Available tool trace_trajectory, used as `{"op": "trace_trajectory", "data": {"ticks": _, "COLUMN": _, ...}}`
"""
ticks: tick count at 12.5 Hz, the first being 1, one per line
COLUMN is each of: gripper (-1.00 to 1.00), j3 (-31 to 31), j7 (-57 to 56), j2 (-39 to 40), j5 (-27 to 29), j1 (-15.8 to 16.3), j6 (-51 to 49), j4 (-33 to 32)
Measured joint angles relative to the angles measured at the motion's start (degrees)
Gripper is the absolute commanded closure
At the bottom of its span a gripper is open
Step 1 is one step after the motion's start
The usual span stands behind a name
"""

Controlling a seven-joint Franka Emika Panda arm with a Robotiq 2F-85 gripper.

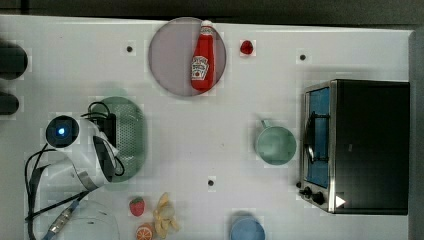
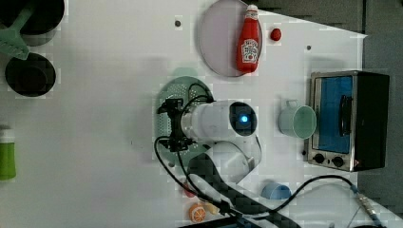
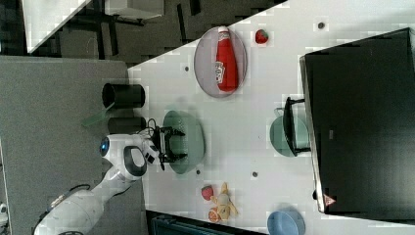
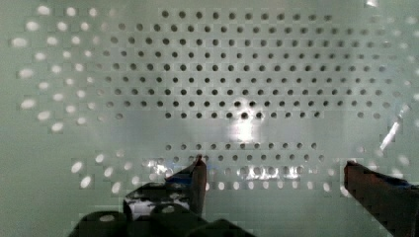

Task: Drag strainer right to left.

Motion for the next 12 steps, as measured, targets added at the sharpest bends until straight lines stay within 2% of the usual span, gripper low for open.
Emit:
{"op": "trace_trajectory", "data": {"ticks": 2, "gripper": -1.0, "j3": -0.9, "j7": 0.4, "j2": 2.0, "j5": 0.0, "j1": 2.1, "j6": -0.5, "j4": 2.0}}
{"op": "trace_trajectory", "data": {"ticks": 3, "gripper": -1.0, "j3": -0.7, "j7": 0.8, "j2": 2.4, "j5": 0.3, "j1": 2.4, "j6": -0.6, "j4": 2.7}}
{"op": "trace_trajectory", "data": {"ticks": 5, "gripper": -1.0, "j3": -0.7, "j7": 1.0, "j2": 3.0, "j5": 4.6, "j1": 2.9, "j6": -0.8, "j4": 4.5}}
{"op": "trace_trajectory", "data": {"ticks": 7, "gripper": -1.0, "j3": 0.0, "j7": 1.1, "j2": 3.0, "j5": 4.1, "j1": 3.3, "j6": -1.2, "j4": 6.0}}
{"op": "trace_trajectory", "data": {"ticks": 9, "gripper": -1.0, "j3": -0.3, "j7": 1.1, "j2": 3.2, "j5": 6.7, "j1": 4.1, "j6": -0.8, "j4": 7.7}}
{"op": "trace_trajectory", "data": {"ticks": 12, "gripper": -1.0, "j3": -0.3, "j7": 1.1, "j2": 5.3, "j5": 5.3, "j1": 4.4, "j6": 0.2, "j4": 10.3}}
